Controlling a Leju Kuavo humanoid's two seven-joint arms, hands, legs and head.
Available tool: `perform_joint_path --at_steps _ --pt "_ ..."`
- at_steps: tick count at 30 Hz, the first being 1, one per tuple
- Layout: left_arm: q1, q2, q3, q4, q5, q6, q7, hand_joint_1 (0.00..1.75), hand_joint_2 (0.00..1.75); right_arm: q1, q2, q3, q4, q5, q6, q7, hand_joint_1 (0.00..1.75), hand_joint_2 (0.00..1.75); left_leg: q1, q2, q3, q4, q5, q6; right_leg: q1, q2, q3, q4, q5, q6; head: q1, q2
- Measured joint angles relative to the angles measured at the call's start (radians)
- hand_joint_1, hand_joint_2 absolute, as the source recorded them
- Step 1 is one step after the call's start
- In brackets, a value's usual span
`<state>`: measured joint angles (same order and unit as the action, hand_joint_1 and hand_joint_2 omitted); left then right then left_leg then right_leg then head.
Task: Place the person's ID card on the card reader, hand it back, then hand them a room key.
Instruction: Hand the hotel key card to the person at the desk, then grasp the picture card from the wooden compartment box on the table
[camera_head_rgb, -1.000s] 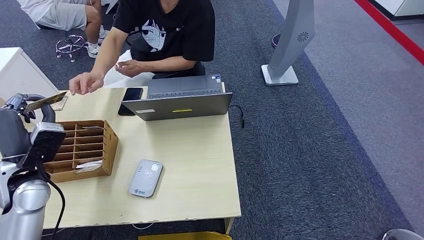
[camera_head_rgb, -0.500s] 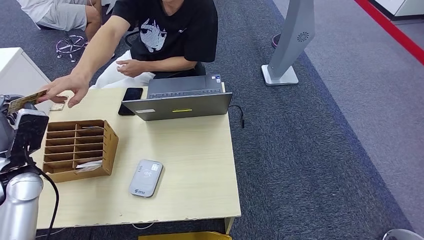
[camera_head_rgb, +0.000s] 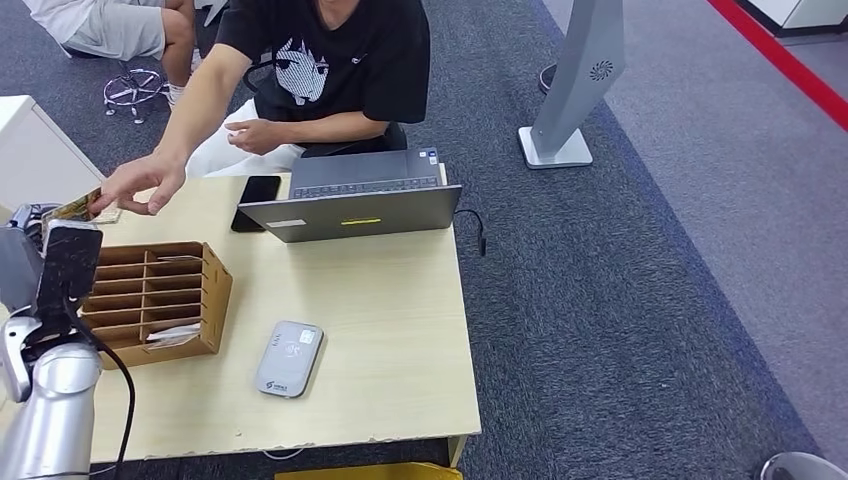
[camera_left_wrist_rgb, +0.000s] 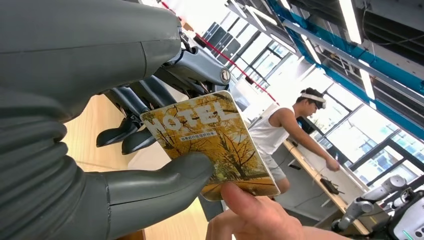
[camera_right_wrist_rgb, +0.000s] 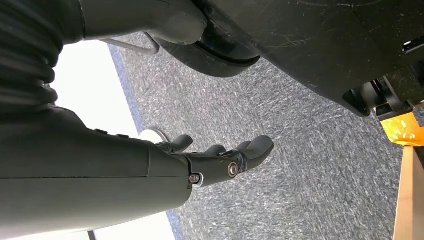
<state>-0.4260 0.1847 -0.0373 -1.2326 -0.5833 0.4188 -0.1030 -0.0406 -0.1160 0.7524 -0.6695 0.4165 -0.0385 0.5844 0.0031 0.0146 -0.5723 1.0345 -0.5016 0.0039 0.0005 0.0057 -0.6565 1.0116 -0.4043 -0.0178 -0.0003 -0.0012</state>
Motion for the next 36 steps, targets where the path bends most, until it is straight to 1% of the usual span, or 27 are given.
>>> perform_joint_path --at_steps 3,4,7,8,14,23,30,32,36 --pt "0.000 -0.009 0.004 0.005 0.043 -0.012 -0.006 1.75 1.75 0.001 0.000 0.000 0.000 0.000 -0.003 0.000 0.00 1.75 0.000 0.002 0.000 0.000 -0.001 0.001 0.000 0.001 -0.001 0.000 0.000 0.000 0.000 0.000" --pt "0.000 -0.011 0.006 0.006 0.050 -0.014 -0.006 1.40 1.75 0.001 0.000 0.000 0.000 -0.001 -0.003 0.000 0.00 1.75 0.000 0.002 0.000 0.000 -0.001 0.001 0.000 0.002 -0.001 0.000 0.000 0.000 0.000 0.000" --pt "0.000 -0.018 0.011 0.008 0.061 -0.018 -0.008 0.09 1.75 0.001 0.000 0.000 0.000 -0.002 -0.003 0.000 0.00 1.75 0.000 0.003 0.000 0.000 -0.001 0.001 0.000 0.003 -0.001 0.000 0.000 0.000 0.000 0.000" --pt "0.000 -0.020 0.012 0.008 0.070 -0.023 -0.010 0.00 1.75 0.001 0.000 0.000 0.000 -0.002 -0.003 0.000 0.00 1.75 0.000 0.004 0.000 0.000 -0.002 0.001 0.000 0.003 -0.002 0.000 0.000 0.000 0.000 0.000" --pt "0.001 -0.028 0.019 0.003 0.154 -0.055 -0.034 0.00 1.75 0.001 0.000 0.000 0.000 -0.005 -0.003 0.000 0.00 1.75 0.000 0.002 -0.001 0.000 -0.002 0.001 0.000 0.001 -0.001 0.000 -0.001 0.000 0.000 0.000" --pt "0.008 -0.041 0.019 -0.040 0.189 -0.055 -0.064 0.00 1.75 0.000 0.000 0.001 0.000 -0.014 -0.003 0.000 0.00 1.75 0.000 0.002 -0.001 0.000 -0.001 0.001 0.000 0.001 -0.001 0.000 0.000 0.000 0.000 0.000" --pt "0.042 -0.066 0.019 -0.179 0.258 -0.055 -0.105 0.00 1.75 -0.003 0.000 0.002 0.004 -0.016 -0.003 -0.001 0.00 1.75 0.000 0.002 -0.001 0.000 -0.001 0.001 0.000 0.001 -0.001 0.000 0.000 0.000 0.000 0.000" --pt "0.055 -0.069 0.017 -0.229 0.258 -0.081 -0.097 0.00 1.75 -0.003 0.000 0.003 0.005 -0.020 -0.003 -0.001 0.00 1.75 0.000 0.002 -0.001 0.000 -0.001 0.001 0.000 0.001 -0.001 0.000 0.000 0.000 0.000 0.000" --pt "0.082 -0.054 -0.009 -0.321 0.229 -0.162 -0.052 0.00 1.75 -0.002 0.000 0.002 0.007 -0.029 -0.006 0.002 0.00 1.75 0.000 0.002 -0.001 0.000 -0.001 0.001 0.000 0.000 -0.001 0.000 0.000 0.000 0.000 0.000"
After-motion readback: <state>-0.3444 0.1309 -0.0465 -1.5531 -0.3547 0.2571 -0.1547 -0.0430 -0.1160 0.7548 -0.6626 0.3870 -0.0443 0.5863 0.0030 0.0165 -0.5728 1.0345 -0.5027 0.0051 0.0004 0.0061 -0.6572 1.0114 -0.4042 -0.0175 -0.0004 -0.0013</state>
